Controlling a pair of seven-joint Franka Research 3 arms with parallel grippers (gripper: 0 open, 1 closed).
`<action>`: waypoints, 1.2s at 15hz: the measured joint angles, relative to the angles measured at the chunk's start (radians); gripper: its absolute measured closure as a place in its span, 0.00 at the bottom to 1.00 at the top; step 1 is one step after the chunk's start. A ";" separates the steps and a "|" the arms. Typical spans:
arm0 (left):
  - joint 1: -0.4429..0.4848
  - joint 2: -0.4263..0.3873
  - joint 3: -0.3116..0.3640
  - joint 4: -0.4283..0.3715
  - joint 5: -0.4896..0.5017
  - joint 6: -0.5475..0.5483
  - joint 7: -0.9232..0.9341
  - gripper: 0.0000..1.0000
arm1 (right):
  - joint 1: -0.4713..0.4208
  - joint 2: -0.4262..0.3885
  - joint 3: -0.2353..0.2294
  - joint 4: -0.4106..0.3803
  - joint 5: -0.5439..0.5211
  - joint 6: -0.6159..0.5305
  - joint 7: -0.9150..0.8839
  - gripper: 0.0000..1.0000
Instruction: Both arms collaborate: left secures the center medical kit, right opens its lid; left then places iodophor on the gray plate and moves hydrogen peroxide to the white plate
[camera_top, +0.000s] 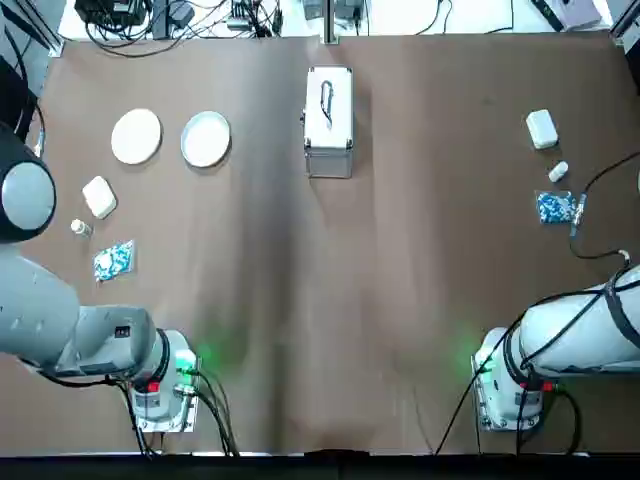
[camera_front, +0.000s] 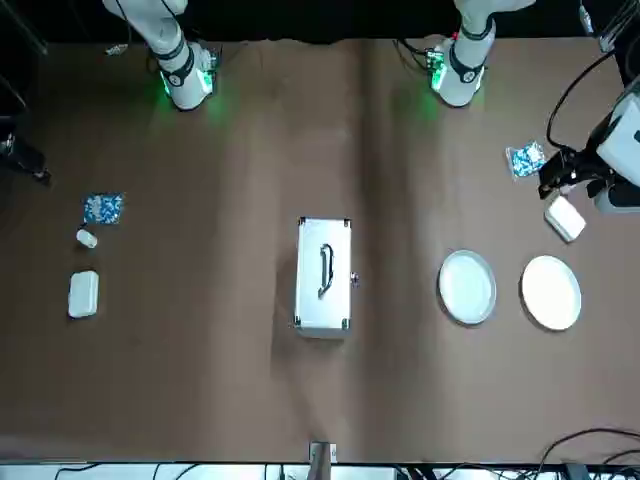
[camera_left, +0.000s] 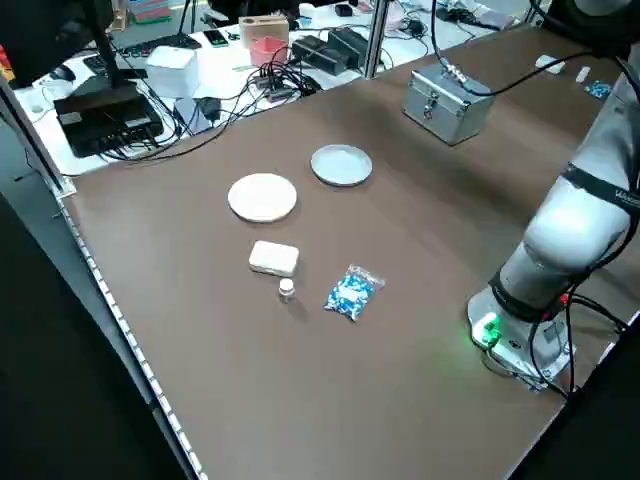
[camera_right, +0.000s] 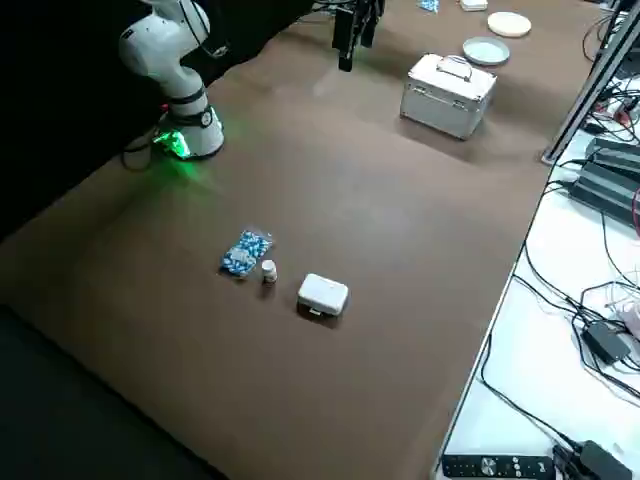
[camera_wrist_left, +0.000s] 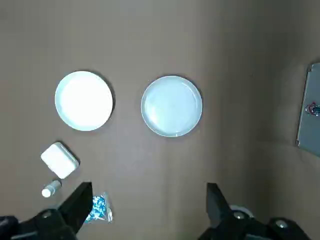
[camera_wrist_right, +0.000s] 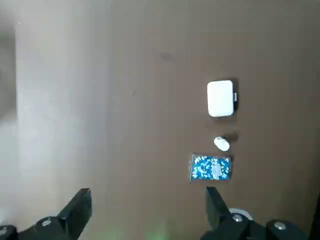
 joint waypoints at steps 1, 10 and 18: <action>0.000 0.000 0.000 0.000 0.000 0.000 0.000 0.00 | 0.000 0.000 0.000 0.000 0.000 -0.004 0.000 0.00; 0.003 0.012 0.001 -0.003 0.000 -0.011 0.000 0.00 | 0.015 0.000 0.001 -0.004 0.005 -0.009 0.000 0.00; 0.009 0.202 0.006 -0.007 -0.108 0.021 -0.217 0.00 | 0.188 0.039 0.006 -0.011 0.144 0.052 0.131 0.00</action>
